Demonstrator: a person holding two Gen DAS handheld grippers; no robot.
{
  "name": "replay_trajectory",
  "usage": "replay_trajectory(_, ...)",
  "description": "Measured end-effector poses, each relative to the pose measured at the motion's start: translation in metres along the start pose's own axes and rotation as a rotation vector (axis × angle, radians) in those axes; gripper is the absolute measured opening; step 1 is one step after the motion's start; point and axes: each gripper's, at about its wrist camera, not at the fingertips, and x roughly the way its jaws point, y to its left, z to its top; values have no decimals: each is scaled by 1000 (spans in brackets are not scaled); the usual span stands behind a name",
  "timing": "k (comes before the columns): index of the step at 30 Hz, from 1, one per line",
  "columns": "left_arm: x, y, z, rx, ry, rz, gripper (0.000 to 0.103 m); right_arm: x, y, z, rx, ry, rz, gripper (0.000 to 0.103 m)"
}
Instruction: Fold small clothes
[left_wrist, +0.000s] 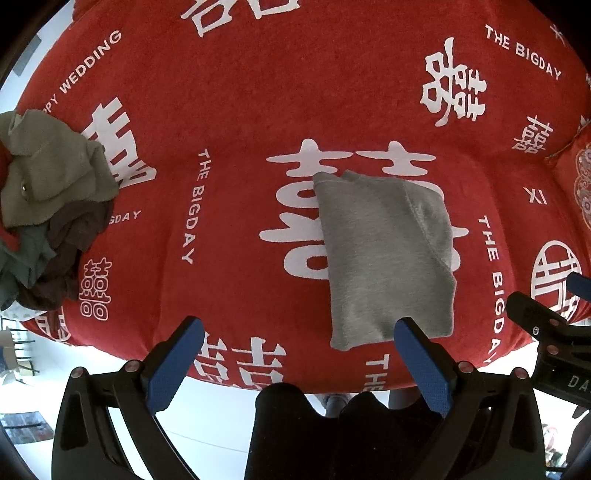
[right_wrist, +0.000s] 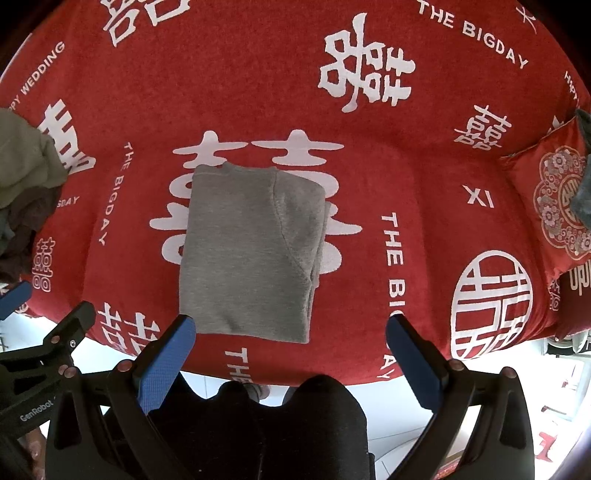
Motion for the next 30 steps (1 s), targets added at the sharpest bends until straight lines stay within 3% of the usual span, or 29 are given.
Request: replay_trajectory(30,3,-3,-2,7,1,13,103,-2,-5,5,6,-3,7,103)
